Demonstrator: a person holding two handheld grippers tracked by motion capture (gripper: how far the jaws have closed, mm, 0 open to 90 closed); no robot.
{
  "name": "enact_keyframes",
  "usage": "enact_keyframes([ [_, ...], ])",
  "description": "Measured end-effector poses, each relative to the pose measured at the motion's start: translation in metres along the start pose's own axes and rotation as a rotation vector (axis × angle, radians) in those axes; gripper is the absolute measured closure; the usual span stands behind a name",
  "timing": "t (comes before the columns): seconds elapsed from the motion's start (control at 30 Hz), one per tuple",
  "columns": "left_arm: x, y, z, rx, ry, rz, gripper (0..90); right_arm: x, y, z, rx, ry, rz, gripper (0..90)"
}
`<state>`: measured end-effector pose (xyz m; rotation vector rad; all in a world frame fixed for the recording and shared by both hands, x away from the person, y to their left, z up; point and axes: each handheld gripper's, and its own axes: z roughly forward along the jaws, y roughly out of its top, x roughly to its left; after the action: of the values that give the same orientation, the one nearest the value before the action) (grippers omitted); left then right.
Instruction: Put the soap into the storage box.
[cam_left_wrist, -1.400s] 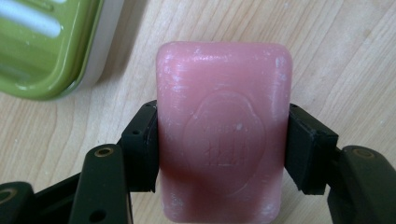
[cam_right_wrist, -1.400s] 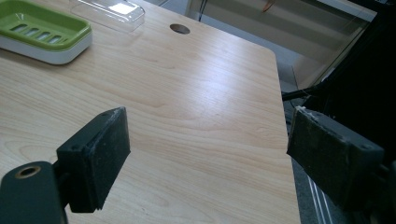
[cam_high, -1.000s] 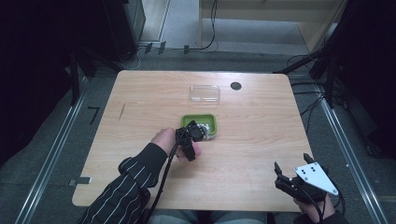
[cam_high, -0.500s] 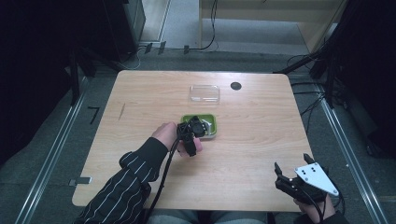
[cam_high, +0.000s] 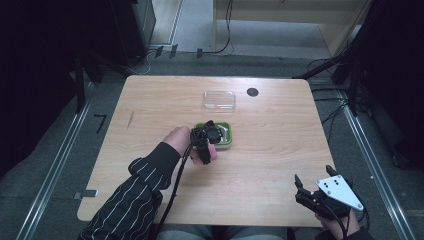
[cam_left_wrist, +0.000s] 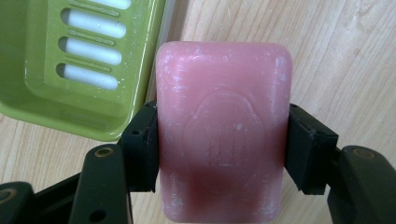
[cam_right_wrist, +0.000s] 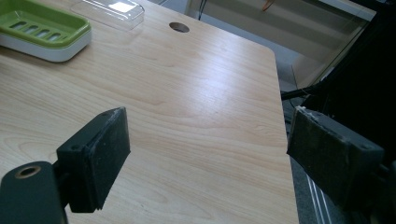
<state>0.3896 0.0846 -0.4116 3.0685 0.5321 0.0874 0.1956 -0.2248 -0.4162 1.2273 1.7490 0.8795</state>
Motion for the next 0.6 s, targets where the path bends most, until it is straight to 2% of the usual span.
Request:
enact_keyframes([
  [0.6, 0.009, 0.008, -0.011, -0.01, 0.001, 0.031, 38.2, -0.003, -0.003, -0.004, 0.0, -0.012, 0.005, 13.9],
])
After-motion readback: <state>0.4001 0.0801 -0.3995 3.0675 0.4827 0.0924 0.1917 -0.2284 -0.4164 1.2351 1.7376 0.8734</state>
